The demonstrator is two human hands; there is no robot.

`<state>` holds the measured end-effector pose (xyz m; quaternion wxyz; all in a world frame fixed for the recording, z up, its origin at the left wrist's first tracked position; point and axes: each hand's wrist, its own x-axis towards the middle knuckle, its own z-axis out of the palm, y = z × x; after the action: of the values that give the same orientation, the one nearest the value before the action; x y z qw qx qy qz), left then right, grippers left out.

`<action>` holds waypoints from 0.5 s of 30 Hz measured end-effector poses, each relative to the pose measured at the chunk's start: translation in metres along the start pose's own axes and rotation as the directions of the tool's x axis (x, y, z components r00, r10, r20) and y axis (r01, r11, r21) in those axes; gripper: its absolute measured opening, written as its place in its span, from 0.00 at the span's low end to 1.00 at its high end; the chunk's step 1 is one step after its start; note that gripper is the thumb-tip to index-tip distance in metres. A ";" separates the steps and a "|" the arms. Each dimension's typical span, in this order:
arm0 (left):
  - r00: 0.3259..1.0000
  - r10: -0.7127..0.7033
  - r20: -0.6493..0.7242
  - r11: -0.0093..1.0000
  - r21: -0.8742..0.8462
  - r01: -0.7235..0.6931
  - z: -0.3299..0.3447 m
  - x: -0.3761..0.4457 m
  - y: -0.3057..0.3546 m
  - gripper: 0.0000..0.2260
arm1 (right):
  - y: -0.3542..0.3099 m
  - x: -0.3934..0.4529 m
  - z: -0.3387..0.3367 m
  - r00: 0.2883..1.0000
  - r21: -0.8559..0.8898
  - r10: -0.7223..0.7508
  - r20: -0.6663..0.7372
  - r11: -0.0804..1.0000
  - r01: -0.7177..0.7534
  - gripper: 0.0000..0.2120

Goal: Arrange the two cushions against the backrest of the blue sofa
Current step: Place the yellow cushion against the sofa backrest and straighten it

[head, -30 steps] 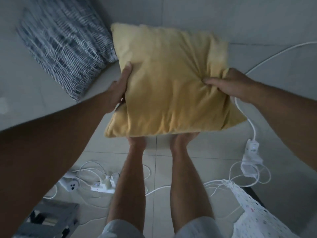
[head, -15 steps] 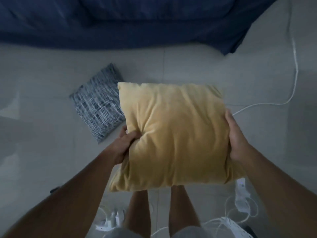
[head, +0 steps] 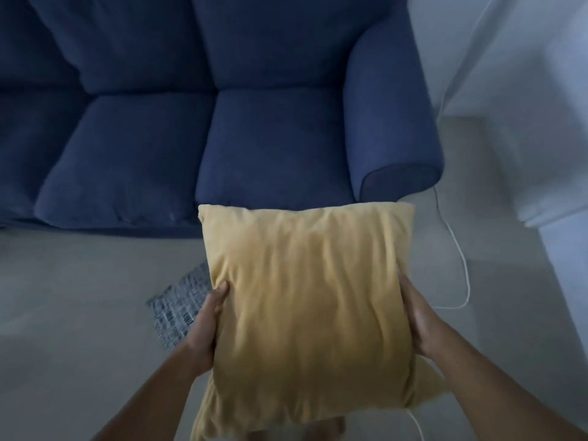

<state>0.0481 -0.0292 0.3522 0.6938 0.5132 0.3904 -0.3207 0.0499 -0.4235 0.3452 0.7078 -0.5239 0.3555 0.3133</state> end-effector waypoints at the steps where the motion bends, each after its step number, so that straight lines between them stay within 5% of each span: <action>1: 0.999 0.036 0.009 0.999 -0.019 -0.036 0.009 -0.007 0.012 0.32 | -0.015 -0.008 0.001 1.000 -0.007 -0.022 0.013 1.000 0.022 0.44; 8: 0.985 0.168 -0.023 0.981 -0.091 -0.170 0.035 -0.016 0.093 0.30 | -0.118 -0.028 0.033 0.980 -0.110 -0.200 0.015 0.974 0.200 0.63; 15: 0.954 0.296 -0.054 0.950 -0.083 -0.300 0.042 -0.004 0.212 0.33 | -0.218 -0.014 0.090 0.972 -0.120 -0.231 0.042 0.965 0.235 0.56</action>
<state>0.2339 -0.0129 0.4610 0.7484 0.5411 0.3366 -0.1837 0.2359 -0.3930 0.4875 0.7107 -0.6005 0.2617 0.2566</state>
